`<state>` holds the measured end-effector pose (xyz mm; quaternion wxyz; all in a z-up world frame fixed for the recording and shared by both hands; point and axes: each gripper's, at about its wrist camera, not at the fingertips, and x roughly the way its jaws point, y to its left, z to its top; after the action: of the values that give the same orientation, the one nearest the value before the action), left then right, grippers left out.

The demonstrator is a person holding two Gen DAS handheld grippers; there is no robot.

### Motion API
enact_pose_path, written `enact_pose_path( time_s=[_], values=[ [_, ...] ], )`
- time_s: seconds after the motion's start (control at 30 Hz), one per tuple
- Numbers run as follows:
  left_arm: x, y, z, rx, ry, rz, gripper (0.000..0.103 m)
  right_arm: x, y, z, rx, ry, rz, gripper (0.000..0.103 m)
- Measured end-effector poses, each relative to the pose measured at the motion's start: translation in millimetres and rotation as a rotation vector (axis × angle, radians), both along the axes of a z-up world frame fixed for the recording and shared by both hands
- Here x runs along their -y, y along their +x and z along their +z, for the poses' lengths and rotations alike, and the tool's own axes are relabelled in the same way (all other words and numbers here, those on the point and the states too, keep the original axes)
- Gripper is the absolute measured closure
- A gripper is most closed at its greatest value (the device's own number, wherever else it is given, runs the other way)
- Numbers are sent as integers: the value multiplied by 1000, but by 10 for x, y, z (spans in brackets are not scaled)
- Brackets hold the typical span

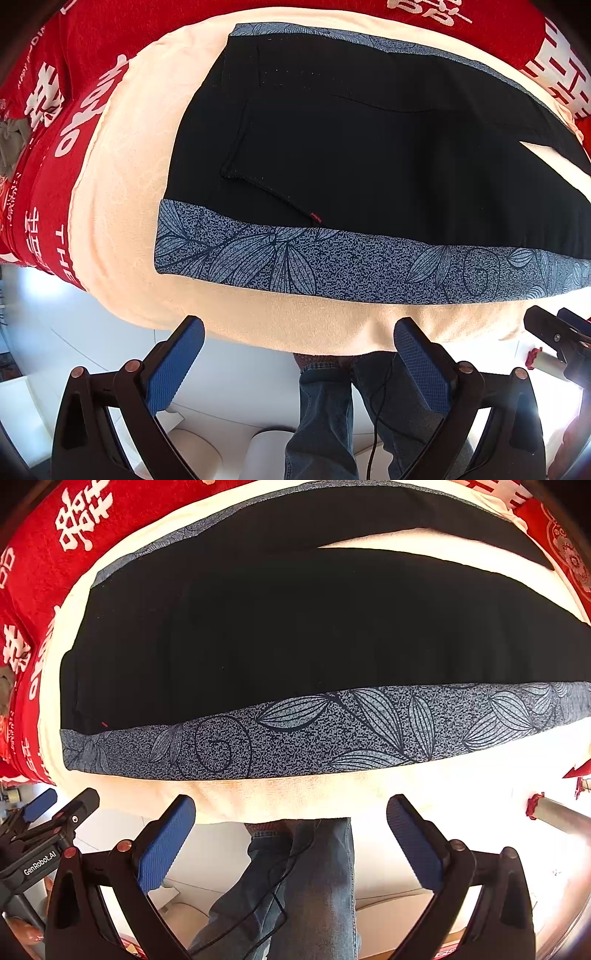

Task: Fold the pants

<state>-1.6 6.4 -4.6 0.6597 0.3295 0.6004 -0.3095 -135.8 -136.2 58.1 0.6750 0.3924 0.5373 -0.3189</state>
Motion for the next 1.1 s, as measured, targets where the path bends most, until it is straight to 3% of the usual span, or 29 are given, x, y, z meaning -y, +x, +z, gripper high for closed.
enact_pose_path(
  time_s=[0.4,0.67,1.1],
  values=[
    [-37,39,-32,42,23,3,0,-14,12,-45,0,0,3,0],
    [-91,123,-83,8,3,23,0,-60,79,-59,1,-2,17,0],
    [-81,106,-104,60,-21,20,0,-68,94,-63,-11,-7,12,0]
  ],
)
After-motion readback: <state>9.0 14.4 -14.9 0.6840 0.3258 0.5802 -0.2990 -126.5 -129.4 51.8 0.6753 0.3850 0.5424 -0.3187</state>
